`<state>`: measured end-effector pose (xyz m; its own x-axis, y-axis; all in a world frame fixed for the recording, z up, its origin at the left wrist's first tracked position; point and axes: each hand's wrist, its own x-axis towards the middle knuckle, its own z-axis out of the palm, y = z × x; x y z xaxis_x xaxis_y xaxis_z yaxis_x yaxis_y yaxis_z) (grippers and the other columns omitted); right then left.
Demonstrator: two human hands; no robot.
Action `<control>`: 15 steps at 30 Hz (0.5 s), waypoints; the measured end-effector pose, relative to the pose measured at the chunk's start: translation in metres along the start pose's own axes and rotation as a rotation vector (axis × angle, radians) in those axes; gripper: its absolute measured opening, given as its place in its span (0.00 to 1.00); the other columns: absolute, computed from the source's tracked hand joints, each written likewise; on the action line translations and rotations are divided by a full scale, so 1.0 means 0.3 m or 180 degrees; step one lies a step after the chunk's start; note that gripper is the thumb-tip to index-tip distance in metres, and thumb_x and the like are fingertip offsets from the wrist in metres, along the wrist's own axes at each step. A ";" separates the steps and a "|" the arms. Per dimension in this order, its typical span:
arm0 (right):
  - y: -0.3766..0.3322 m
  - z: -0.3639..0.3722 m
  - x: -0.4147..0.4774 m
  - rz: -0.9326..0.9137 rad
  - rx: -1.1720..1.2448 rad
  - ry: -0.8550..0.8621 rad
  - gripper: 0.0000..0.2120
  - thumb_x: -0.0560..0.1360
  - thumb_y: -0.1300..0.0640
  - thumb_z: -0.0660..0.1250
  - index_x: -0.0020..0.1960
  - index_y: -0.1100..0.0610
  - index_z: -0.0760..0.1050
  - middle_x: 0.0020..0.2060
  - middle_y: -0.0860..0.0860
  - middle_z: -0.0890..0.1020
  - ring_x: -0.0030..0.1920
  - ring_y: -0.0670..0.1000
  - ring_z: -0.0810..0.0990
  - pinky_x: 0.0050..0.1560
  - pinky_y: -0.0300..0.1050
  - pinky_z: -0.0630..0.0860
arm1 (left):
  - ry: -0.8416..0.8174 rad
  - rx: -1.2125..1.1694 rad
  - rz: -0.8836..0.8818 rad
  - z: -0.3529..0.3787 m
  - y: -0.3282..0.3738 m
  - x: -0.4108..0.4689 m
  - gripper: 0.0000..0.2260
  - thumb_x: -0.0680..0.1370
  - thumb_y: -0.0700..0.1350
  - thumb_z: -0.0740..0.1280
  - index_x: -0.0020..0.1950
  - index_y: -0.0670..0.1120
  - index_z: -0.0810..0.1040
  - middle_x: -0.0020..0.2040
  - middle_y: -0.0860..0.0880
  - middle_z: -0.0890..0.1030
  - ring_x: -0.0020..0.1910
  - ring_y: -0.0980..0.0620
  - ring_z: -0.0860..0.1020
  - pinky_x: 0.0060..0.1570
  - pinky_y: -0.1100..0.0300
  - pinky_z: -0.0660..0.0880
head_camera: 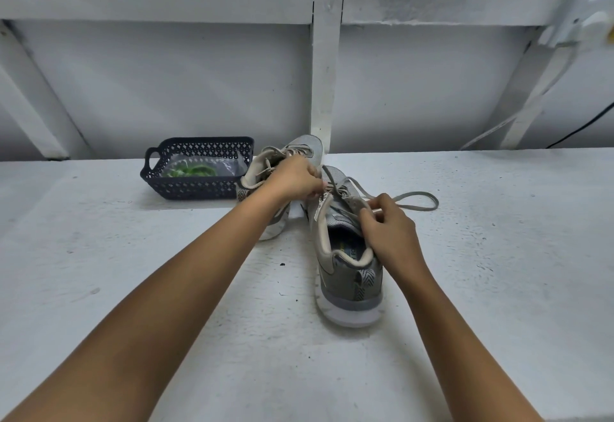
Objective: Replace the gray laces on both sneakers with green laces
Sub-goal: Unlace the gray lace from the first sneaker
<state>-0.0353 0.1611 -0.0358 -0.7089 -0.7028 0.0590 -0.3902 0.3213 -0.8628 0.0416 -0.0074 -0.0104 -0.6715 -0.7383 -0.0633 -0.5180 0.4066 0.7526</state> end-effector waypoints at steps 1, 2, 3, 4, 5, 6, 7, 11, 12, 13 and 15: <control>0.000 0.000 0.000 0.0005 -0.0003 0.0000 0.06 0.77 0.52 0.61 0.47 0.53 0.72 0.39 0.48 0.79 0.38 0.45 0.76 0.37 0.36 0.69 | 0.0034 -0.0349 -0.0061 -0.006 0.006 -0.001 0.10 0.76 0.39 0.69 0.37 0.36 0.78 0.33 0.43 0.78 0.32 0.50 0.76 0.39 0.57 0.78; -0.001 0.001 0.000 0.0009 -0.0004 0.0002 0.06 0.78 0.52 0.61 0.46 0.53 0.72 0.39 0.49 0.79 0.37 0.45 0.76 0.37 0.36 0.69 | 0.0066 -0.0829 -0.0166 -0.017 0.015 -0.003 0.10 0.77 0.39 0.67 0.36 0.38 0.77 0.33 0.43 0.77 0.32 0.51 0.76 0.37 0.60 0.79; -0.001 0.001 0.000 0.0013 0.0001 0.0006 0.06 0.78 0.51 0.61 0.46 0.54 0.72 0.39 0.49 0.80 0.37 0.45 0.76 0.37 0.36 0.69 | 0.0112 -0.1305 -0.0239 -0.028 0.026 -0.004 0.10 0.78 0.40 0.66 0.37 0.40 0.76 0.34 0.44 0.77 0.33 0.52 0.76 0.33 0.63 0.78; -0.002 0.002 -0.001 0.0017 0.0006 0.0009 0.06 0.78 0.51 0.61 0.46 0.54 0.72 0.39 0.49 0.80 0.38 0.45 0.76 0.37 0.36 0.69 | 0.0171 -0.1643 -0.0251 -0.038 0.035 -0.004 0.10 0.78 0.40 0.66 0.37 0.40 0.75 0.35 0.44 0.77 0.33 0.52 0.76 0.31 0.66 0.77; -0.002 0.002 -0.001 0.0019 0.0005 0.0014 0.07 0.78 0.51 0.61 0.47 0.54 0.72 0.40 0.50 0.80 0.38 0.46 0.76 0.37 0.36 0.69 | 0.0232 -0.1821 -0.0233 -0.042 0.042 -0.005 0.10 0.78 0.41 0.65 0.38 0.40 0.75 0.36 0.44 0.77 0.34 0.52 0.76 0.31 0.67 0.76; -0.003 0.002 -0.002 0.0019 0.0002 0.0019 0.07 0.78 0.51 0.61 0.47 0.54 0.72 0.40 0.50 0.80 0.38 0.47 0.76 0.37 0.36 0.69 | 0.0271 -0.1839 -0.0205 -0.042 0.044 -0.009 0.10 0.78 0.42 0.66 0.38 0.40 0.76 0.36 0.44 0.77 0.35 0.51 0.76 0.32 0.67 0.76; -0.004 0.003 -0.002 0.0019 0.0000 0.0018 0.07 0.78 0.51 0.61 0.47 0.54 0.72 0.40 0.50 0.80 0.38 0.46 0.76 0.37 0.36 0.69 | 0.0273 -0.1698 -0.0184 -0.039 0.043 -0.017 0.11 0.78 0.45 0.66 0.39 0.40 0.76 0.37 0.44 0.77 0.36 0.51 0.75 0.34 0.66 0.76; -0.006 0.002 -0.004 0.0019 -0.0004 0.0024 0.06 0.77 0.52 0.61 0.47 0.54 0.73 0.40 0.49 0.80 0.37 0.44 0.76 0.36 0.36 0.69 | -0.0148 -0.0200 0.0009 -0.017 0.009 -0.045 0.16 0.75 0.56 0.68 0.39 0.43 0.79 0.34 0.49 0.77 0.34 0.54 0.74 0.38 0.60 0.73; -0.006 0.003 -0.005 0.0019 0.0011 0.0027 0.06 0.77 0.52 0.61 0.47 0.54 0.73 0.40 0.49 0.80 0.38 0.45 0.76 0.36 0.36 0.69 | -0.0207 0.0039 0.0059 -0.010 0.003 -0.052 0.15 0.75 0.55 0.68 0.35 0.46 0.76 0.31 0.51 0.75 0.31 0.56 0.73 0.35 0.61 0.71; -0.006 0.003 -0.005 0.0019 0.0021 0.0031 0.06 0.77 0.52 0.61 0.47 0.54 0.73 0.40 0.50 0.80 0.38 0.46 0.76 0.37 0.36 0.69 | -0.0169 0.0204 0.0087 -0.005 0.001 -0.055 0.16 0.76 0.53 0.68 0.32 0.47 0.74 0.29 0.52 0.74 0.30 0.56 0.72 0.32 0.61 0.68; -0.005 0.002 -0.006 0.0012 0.0012 0.0039 0.06 0.77 0.52 0.61 0.48 0.54 0.73 0.40 0.50 0.80 0.38 0.46 0.76 0.37 0.36 0.69 | -0.0030 0.0462 0.0126 0.007 -0.003 -0.049 0.15 0.76 0.48 0.68 0.31 0.46 0.74 0.30 0.49 0.75 0.33 0.51 0.75 0.34 0.59 0.70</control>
<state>-0.0331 0.1614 -0.0350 -0.7176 -0.6937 0.0618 -0.3853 0.3215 -0.8650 0.0508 0.0042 -0.0117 -0.6975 -0.7153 -0.0420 -0.5617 0.5094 0.6519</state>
